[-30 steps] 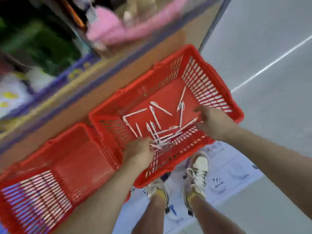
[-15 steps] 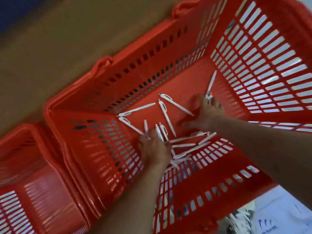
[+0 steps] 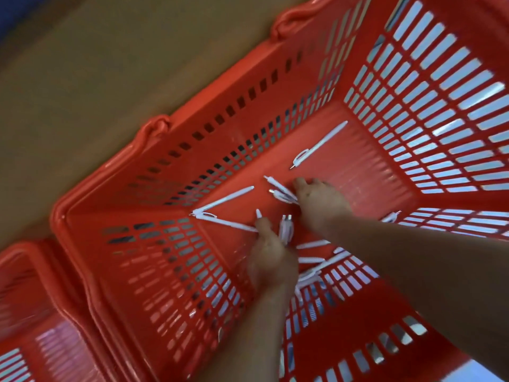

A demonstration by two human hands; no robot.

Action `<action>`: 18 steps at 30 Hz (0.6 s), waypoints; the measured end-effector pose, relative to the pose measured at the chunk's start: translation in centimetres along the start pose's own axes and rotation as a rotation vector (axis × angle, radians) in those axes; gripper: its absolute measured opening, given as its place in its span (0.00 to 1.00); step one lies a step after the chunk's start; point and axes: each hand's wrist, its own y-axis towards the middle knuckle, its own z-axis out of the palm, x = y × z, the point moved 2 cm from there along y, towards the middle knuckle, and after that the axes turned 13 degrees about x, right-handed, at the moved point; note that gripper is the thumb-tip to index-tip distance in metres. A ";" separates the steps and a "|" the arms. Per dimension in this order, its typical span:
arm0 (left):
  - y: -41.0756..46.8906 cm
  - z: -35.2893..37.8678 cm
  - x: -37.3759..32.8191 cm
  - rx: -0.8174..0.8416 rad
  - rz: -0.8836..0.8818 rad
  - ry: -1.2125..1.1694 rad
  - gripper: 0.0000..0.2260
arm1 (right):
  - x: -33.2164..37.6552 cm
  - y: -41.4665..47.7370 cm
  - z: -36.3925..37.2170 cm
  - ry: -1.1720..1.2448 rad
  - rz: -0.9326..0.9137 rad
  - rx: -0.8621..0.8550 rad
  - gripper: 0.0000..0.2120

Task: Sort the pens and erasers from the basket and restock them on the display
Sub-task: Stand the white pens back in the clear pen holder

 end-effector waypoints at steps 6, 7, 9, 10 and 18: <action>0.0 -1.2 -0.1 -0.061 -0.033 0.004 0.24 | -2.4 -0.9 -1.3 0.212 -0.023 0.015 0.12; -0.1 -1.4 -0.2 -0.053 -0.026 -0.045 0.24 | -2.2 -1.1 -2.0 0.254 -0.035 -0.022 0.12; -0.2 -2.0 -0.5 -0.038 0.001 -0.131 0.24 | -1.4 -1.5 -3.9 0.331 -0.057 -0.065 0.11; -0.3 -2.6 -0.9 -0.032 0.019 -0.176 0.24 | -1.1 -1.8 -5.0 0.382 -0.052 -0.069 0.14; -4.7 -9.6 -4.6 0.104 0.111 -0.535 0.04 | 1.8 -9.8 -11.7 1.394 -0.085 0.128 0.14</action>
